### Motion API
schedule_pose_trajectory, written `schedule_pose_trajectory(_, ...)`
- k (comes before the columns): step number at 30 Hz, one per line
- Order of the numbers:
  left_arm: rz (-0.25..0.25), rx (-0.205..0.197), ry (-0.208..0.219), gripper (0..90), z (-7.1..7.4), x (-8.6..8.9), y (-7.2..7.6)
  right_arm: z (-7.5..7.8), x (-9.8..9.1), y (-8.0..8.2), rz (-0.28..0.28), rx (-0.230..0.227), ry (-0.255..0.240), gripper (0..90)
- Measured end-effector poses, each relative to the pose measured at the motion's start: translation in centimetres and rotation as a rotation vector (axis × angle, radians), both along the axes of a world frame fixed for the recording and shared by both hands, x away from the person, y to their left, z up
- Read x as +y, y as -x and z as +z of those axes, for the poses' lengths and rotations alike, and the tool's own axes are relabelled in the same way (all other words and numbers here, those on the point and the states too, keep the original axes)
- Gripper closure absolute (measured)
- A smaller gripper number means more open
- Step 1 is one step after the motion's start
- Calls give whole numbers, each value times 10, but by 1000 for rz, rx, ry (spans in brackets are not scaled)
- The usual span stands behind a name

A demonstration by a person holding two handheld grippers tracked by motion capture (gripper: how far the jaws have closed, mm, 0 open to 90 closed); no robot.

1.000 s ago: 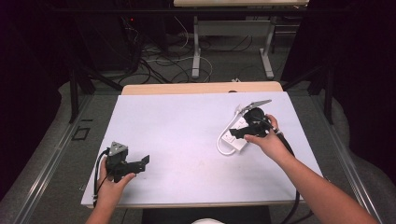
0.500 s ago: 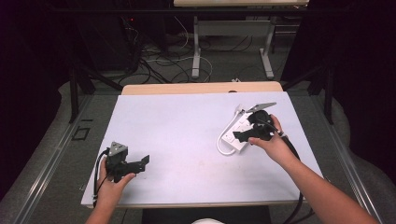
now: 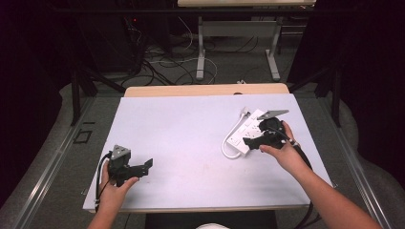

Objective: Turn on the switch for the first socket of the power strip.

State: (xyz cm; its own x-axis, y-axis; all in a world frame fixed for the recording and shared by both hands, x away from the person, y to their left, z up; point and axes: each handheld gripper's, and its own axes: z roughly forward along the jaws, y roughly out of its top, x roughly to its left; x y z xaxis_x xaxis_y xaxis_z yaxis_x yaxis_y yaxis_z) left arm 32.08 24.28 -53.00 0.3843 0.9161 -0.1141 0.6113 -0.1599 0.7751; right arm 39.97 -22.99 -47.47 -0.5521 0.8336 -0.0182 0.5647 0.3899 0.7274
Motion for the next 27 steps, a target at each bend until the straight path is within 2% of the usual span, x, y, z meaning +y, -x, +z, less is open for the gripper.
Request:
schedule_pose_trajectory(16, -1, -1, 1, 73, 0, 0, 0, -9, -16, 15, -27, -4, -34, 0)
schedule_pose_trajectory(22, 1, -2, 2, 73, 0, 0, 0, -15, -22, 22, -40, -2, -76, 3)
schedule_pose_trajectory(27, 2, -3, 2, 73, 1, 1, 1, -17, -26, 31, -55, -32, -93, 4)
